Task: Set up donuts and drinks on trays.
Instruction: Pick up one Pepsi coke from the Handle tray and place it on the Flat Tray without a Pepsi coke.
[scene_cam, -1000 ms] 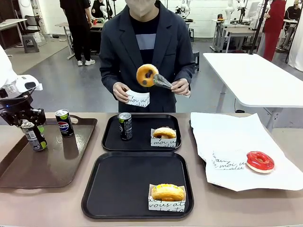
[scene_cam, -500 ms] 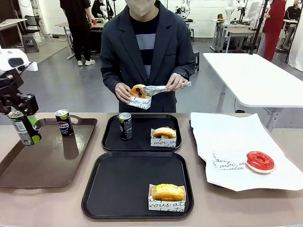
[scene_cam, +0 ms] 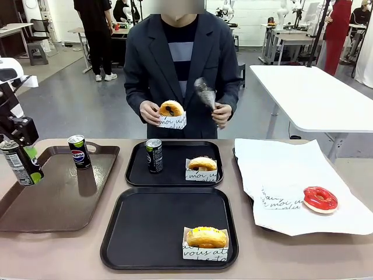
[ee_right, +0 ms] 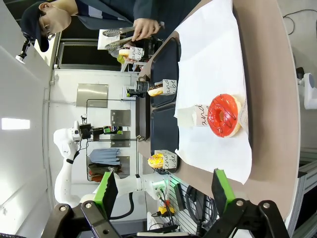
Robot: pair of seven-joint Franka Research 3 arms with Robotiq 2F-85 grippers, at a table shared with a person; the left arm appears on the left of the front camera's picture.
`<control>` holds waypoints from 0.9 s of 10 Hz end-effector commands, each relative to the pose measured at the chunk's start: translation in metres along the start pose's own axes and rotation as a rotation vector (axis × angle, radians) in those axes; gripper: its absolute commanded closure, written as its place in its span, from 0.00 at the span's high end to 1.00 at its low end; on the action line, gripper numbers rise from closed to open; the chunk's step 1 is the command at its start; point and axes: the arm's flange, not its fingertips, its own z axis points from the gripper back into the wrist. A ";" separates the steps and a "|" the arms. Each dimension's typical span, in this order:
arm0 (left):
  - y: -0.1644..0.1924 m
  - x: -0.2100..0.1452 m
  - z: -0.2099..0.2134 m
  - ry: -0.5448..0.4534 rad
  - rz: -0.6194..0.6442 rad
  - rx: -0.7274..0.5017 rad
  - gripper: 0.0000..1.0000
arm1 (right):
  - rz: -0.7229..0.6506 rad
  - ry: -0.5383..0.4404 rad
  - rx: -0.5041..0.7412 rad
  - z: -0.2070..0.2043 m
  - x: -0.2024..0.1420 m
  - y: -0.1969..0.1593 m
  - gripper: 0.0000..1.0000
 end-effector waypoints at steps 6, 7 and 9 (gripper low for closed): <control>-0.052 0.010 0.002 -0.037 -0.219 0.044 0.58 | 0.005 -0.002 0.009 0.000 -0.001 0.000 1.00; -0.079 0.014 -0.003 -0.029 -0.299 0.061 0.58 | 0.005 -0.002 0.009 0.000 -0.001 0.000 1.00; -0.111 0.021 -0.009 -0.001 -0.417 0.036 0.58 | 0.005 -0.002 0.009 0.000 -0.001 0.000 1.00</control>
